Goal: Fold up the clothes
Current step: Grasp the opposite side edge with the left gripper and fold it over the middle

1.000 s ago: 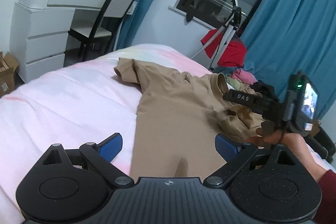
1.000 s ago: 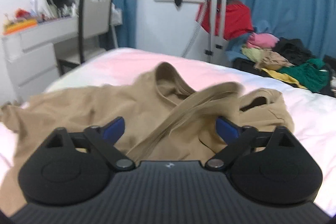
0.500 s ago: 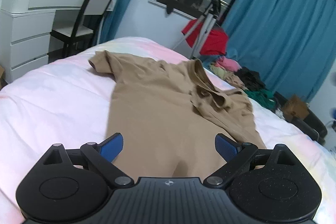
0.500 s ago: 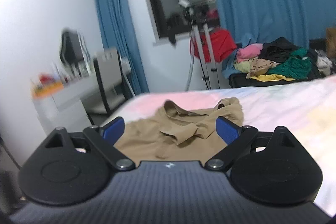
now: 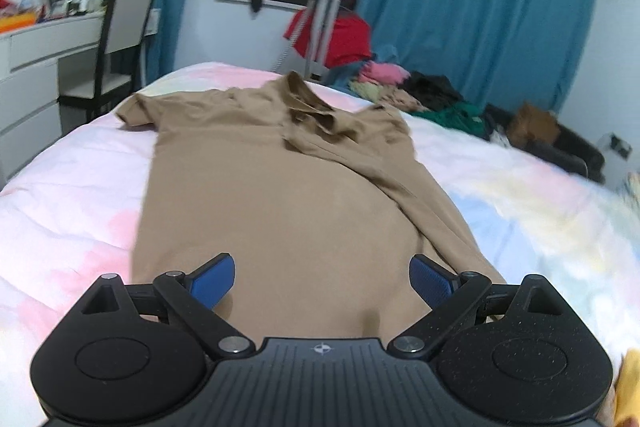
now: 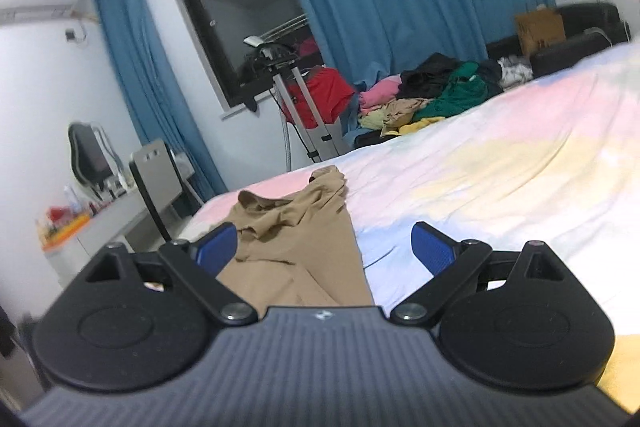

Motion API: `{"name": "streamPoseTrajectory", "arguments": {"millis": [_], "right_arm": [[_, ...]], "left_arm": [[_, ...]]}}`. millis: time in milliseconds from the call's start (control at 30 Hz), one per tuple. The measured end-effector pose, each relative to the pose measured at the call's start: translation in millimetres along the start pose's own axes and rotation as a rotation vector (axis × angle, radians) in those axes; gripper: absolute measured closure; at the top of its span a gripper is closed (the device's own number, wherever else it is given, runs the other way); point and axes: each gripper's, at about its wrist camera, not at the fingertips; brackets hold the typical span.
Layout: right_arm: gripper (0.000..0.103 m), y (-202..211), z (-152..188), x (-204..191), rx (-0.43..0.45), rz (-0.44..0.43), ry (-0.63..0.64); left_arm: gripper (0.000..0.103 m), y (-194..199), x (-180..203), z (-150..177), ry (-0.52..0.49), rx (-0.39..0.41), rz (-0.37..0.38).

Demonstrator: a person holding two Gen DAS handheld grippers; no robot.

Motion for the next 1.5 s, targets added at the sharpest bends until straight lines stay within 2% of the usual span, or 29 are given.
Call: {"name": "streamPoseTrajectory", "arguments": {"millis": [167, 267, 367, 433, 533, 600, 767, 900, 1000, 1033, 1067, 1100, 1167, 1300, 1500], "right_arm": [[0.008, 12.0, -14.6, 29.2, 0.062, 0.044, -0.042], [0.008, 28.2, -22.3, 48.4, 0.097, 0.042, -0.096], [0.008, 44.7, -24.5, 62.7, 0.142, 0.049, -0.119], [0.008, 49.1, -24.5, 68.1, 0.152, 0.04, -0.104], [0.008, 50.0, -23.1, 76.4, 0.155, 0.027, -0.104], [0.008, 45.4, -23.5, 82.2, 0.144, 0.017, -0.128], [0.008, 33.7, -22.8, 91.3, 0.104, 0.022, -0.158], [0.008, 28.3, -19.6, 91.5, 0.076, 0.021, -0.159], [0.008, 24.8, -16.5, 88.0, 0.061, 0.031, -0.147], [0.008, 23.7, -15.8, 87.2, 0.057, 0.036, -0.145], [0.008, 22.6, -15.1, 86.4, 0.052, 0.041, -0.143], [0.008, 21.4, -14.4, 86.0, 0.049, 0.048, -0.141], [0.008, 19.9, -12.9, 85.2, 0.044, 0.061, -0.142], [0.008, 18.4, -10.8, 82.9, 0.036, 0.082, -0.136], [0.008, 20.1, -6.5, 74.1, 0.027, 0.092, -0.096]], "left_arm": [[0.019, 7.5, 46.6, 8.3, -0.023, -0.053, 0.147], [0.027, 11.5, 82.1, 12.3, -0.026, -0.074, 0.291], [0.034, 11.9, 119.9, 21.5, -0.081, -0.096, 0.389], [0.044, 9.7, 142.6, 29.2, -0.121, -0.107, 0.448], [0.053, 4.3, 172.0, 42.9, -0.238, -0.102, 0.514], [0.058, 0.2, 187.7, 52.4, -0.312, -0.109, 0.545], [0.067, -20.6, 208.0, 72.3, -0.413, -0.151, 0.609], [0.069, -37.0, 218.1, 83.1, -0.513, -0.166, 0.577], [0.069, -34.3, 224.9, 92.2, -0.589, -0.122, 0.544], [0.073, -33.1, 224.0, 93.4, -0.592, -0.108, 0.53], [0.087, -32.0, 222.8, 94.3, -0.593, -0.094, 0.516], [0.101, -30.3, 218.9, 92.2, -0.573, -0.08, 0.514], [0.102, -26.9, 210.7, 87.8, -0.528, -0.051, 0.508], [0.102, -4.7, 178.4, 64.6, -0.336, 0.018, 0.493], [0.102, 41.6, 104.9, 42.3, 0.005, 0.003, 0.477]]}}
Point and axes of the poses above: each gripper's, at about its wrist camera, not at the fingertips, and y roughly against the way its jaws point, x to its right, z to its underside, and after that the axes turned 7 degrees about -y, right-handed
